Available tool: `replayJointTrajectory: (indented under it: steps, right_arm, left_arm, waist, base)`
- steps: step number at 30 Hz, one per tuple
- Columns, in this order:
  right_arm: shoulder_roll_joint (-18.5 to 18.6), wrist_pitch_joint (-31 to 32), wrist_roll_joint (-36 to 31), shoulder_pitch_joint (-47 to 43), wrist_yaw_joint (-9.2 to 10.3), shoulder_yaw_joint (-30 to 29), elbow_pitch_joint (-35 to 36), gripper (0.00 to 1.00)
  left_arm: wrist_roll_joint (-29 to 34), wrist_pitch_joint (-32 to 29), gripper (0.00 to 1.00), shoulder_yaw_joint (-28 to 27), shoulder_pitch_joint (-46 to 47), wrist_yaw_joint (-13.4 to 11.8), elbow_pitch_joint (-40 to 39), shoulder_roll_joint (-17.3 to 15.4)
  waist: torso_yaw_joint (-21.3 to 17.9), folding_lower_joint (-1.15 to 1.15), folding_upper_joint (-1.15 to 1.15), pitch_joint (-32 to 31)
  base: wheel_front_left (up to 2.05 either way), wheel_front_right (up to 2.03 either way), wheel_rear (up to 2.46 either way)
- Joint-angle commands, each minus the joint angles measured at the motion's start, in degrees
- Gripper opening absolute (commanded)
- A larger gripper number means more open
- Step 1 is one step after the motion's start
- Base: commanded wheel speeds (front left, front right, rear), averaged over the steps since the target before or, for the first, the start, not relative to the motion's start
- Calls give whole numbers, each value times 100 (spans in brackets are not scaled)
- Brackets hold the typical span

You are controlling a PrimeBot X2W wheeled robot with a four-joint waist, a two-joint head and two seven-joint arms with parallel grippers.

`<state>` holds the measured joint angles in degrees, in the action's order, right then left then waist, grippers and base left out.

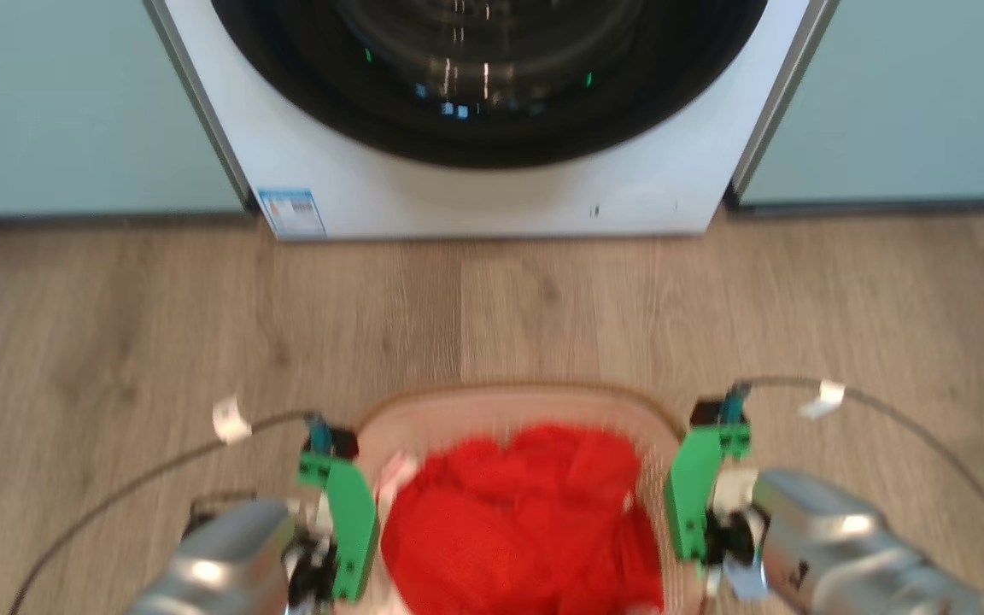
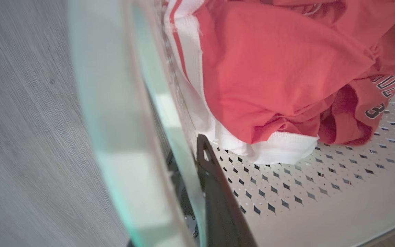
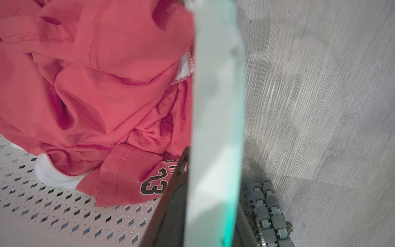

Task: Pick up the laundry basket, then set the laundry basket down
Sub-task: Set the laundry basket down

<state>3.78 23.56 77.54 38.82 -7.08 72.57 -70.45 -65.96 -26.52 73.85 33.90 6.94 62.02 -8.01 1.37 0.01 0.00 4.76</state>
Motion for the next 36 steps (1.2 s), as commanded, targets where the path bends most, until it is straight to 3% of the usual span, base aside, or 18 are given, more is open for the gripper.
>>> replayJointTrajectory:
  steps: [1,6,14,20,36]
  right_arm:
    - [-90,-284,-105,460,-41,4,40,0]
    - [-82,-548,-145,654,-41,-17,2,0]
    - [-4,-1605,-355,1155,-41,-55,-130,0]
    - [22,-2060,-350,1464,-41,-163,-193,0]
    - [88,-2896,-516,2228,-41,-296,-341,0]
  left_arm:
    - [139,149,0,-49,509,55,-137,85]
    - [255,499,0,-49,790,55,-1,215]
    - [451,1411,0,-63,1491,55,391,436]
    - [563,1895,0,-61,1919,55,565,492]
    - [515,2481,0,-87,2660,39,674,512]
  waist:
    - [0,-1,0,570]
    - [16,-1,0,1181]
    - [99,-1,0,2423]
    - [160,-1,0,3160]
    - [229,-1,0,4229]
  base:
    - [0,0,0]
    - [0,0,0]
    - [0,0,0]
    - [0,0,0]
    - [0,0,0]
